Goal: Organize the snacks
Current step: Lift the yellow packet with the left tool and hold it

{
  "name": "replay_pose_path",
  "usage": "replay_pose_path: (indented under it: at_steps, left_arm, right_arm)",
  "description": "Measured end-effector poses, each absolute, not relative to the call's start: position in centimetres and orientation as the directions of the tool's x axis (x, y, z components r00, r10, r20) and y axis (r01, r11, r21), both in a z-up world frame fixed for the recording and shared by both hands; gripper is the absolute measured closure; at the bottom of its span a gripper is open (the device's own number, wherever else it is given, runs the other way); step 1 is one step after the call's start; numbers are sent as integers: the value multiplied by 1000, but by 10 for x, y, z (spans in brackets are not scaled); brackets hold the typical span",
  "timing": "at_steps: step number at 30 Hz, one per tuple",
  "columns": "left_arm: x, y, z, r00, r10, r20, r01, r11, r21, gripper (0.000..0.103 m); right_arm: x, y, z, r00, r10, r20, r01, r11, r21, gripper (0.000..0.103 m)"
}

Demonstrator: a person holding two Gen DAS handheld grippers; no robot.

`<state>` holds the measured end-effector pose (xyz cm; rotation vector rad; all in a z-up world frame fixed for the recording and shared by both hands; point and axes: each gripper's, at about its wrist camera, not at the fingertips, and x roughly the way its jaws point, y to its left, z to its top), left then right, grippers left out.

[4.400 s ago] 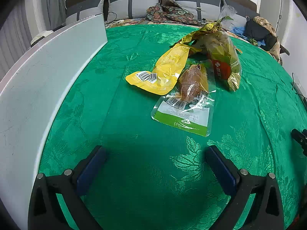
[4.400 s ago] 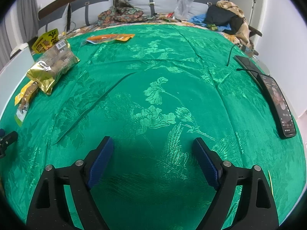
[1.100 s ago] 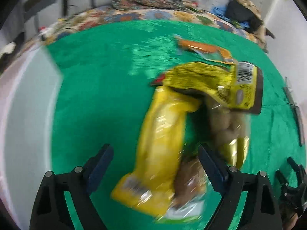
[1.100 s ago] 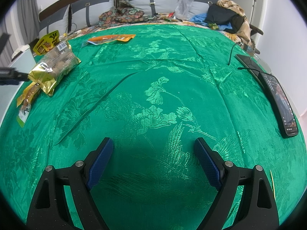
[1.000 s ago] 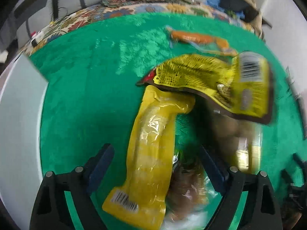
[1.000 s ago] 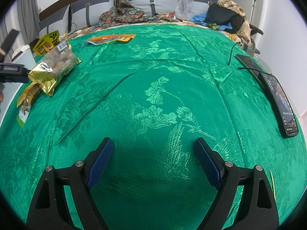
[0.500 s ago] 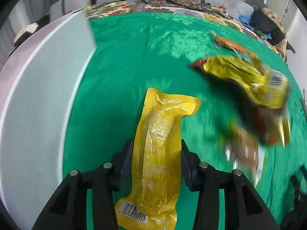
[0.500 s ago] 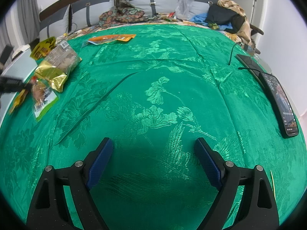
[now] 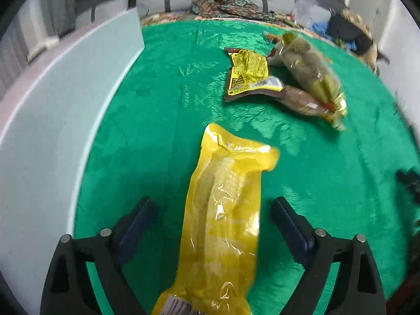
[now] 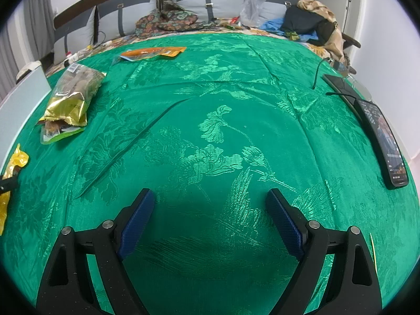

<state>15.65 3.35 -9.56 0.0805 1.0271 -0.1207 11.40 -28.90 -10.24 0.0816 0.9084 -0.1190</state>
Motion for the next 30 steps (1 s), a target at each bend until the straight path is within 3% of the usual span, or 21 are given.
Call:
replay_pose_path:
  at_steps: [1, 30]
  left_arm:
    - [157, 35, -97, 529, -62, -846, 135, 991, 12, 0]
    - [158, 45, -103, 577, -70, -814, 108, 994, -8, 0]
  right_arm:
    - [114, -289, -102, 609, -68, -790, 137, 990, 20, 13]
    - [114, -289, -103, 609, -68, -790, 137, 990, 21, 13]
